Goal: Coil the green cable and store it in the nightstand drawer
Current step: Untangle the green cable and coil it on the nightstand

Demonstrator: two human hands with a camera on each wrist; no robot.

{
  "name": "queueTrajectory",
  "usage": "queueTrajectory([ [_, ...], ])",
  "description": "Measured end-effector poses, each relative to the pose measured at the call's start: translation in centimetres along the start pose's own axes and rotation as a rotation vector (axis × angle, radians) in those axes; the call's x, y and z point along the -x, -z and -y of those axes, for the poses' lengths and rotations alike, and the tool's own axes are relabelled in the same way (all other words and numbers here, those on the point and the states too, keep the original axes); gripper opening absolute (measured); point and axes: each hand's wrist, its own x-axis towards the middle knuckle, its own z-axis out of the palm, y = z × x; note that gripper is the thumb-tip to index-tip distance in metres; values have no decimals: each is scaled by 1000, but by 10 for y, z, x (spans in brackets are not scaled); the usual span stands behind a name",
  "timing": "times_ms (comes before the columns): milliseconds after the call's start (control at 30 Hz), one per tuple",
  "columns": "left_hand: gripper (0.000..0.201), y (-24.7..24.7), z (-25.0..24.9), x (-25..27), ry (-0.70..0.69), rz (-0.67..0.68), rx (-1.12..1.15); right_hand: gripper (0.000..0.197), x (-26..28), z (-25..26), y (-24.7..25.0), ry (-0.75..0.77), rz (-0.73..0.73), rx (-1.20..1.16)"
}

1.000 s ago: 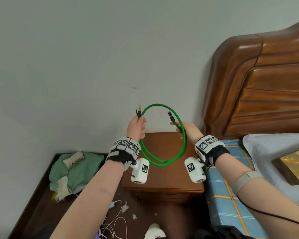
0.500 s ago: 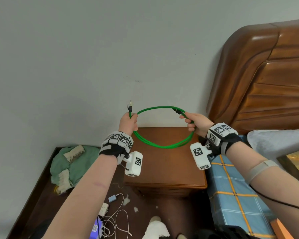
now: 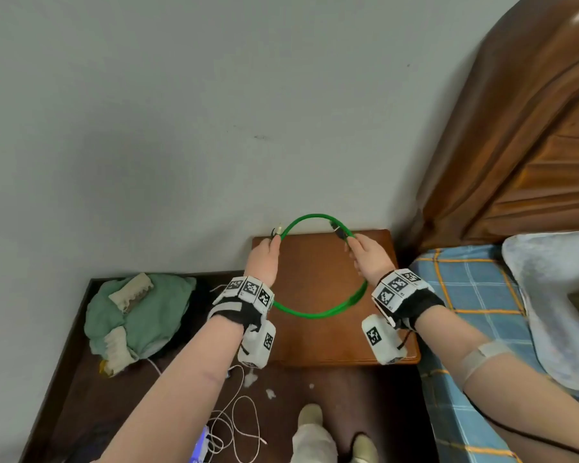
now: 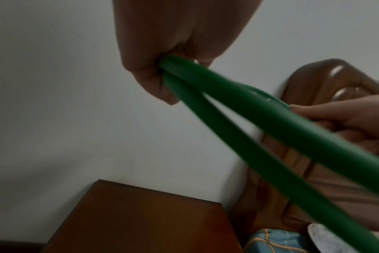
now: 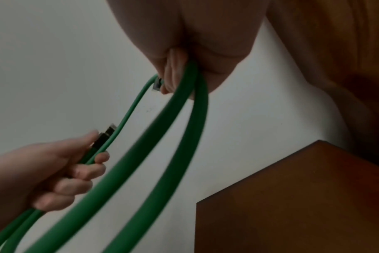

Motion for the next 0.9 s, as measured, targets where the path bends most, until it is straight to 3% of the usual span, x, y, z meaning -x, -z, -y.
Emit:
queueTrajectory([
  [167, 24, -19, 13, -37, 147, 185, 193, 40, -35, -28, 1, -158, -42, -62],
  [267, 25, -33, 26, -52, 175, 279, 265, 40, -57, -54, 5, -308, -11, -355],
  [367, 25, -52, 47, -64, 204, 326, 309, 33, -66, -85, 0, -322, 30, -363],
  [533, 34, -93, 83, -82, 295, 234, 383, 6, -74, -137, -21, -338, -66, -65],
  [700, 51, -139, 122, -97, 338, 100, 411, 9, -94, -188, -42, -403, -81, 46],
  [900, 38, -180, 161, -122, 330, 40, 278, 8, -124, -230, -65, -406, -63, 29],
])
